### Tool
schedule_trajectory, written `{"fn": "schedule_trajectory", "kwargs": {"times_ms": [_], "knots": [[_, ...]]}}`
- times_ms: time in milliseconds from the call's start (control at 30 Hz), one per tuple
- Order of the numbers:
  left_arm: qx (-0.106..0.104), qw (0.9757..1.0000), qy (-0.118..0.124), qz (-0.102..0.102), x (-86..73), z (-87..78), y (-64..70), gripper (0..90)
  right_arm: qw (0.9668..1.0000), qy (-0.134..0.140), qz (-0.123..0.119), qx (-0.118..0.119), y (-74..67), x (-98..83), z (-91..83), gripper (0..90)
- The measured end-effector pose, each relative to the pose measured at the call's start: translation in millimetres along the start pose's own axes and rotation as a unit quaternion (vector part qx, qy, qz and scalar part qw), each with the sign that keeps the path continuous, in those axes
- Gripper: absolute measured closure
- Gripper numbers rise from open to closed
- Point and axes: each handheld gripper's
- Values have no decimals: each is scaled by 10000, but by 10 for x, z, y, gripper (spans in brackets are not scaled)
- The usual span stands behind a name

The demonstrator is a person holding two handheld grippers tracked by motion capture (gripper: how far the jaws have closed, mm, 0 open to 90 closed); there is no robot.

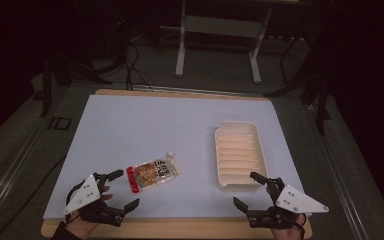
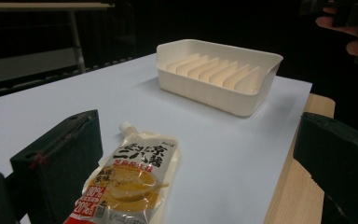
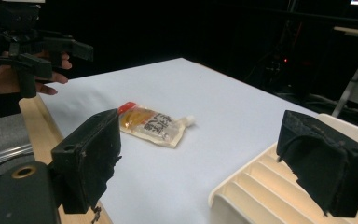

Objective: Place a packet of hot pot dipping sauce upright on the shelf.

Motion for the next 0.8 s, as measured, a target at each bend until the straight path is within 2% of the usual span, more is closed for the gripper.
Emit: {"fn": "schedule_trajectory", "kwargs": {"times_ms": [167, 267, 333, 433, 600, 700, 800], "knots": [[-17, 10000, 66, -57, 25, -24, 12, 15, 10000, 30, -43, -31, -8, 19, -15, 129], [-102, 9998, 61, -185, 35, -24, 16, 15, 9998, 161, -80, -54, -9, 37, -34, 119], [-195, 9996, 84, -181, 42, -26, 25, 15, 9996, 250, -63, -69, -6, 45, -50, 116], [-413, 9982, 113, -413, 80, -30, 50, 15, 9996, 240, -25, -117, 3, 62, -69, 115], [-315, 9983, 72, -475, 143, -23, 100, 15, 9997, 216, -35, -103, 0, 89, -78, 112], [-98, 9992, -39, -387, 204, -2, 121, 15, 9997, 219, -105, -87, -14, 102, -71, 111], [-253, 9989, -82, -375, 277, 7, 107, 15, 9997, 199, -152, -81, -39, 111, -48, 102]]}}
Point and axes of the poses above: each handheld gripper's, and its own axes: z roughly forward along the jaws, x roughly out of its top, y roughly to its right, and after that the axes turned 13 degrees about -z, right-handed
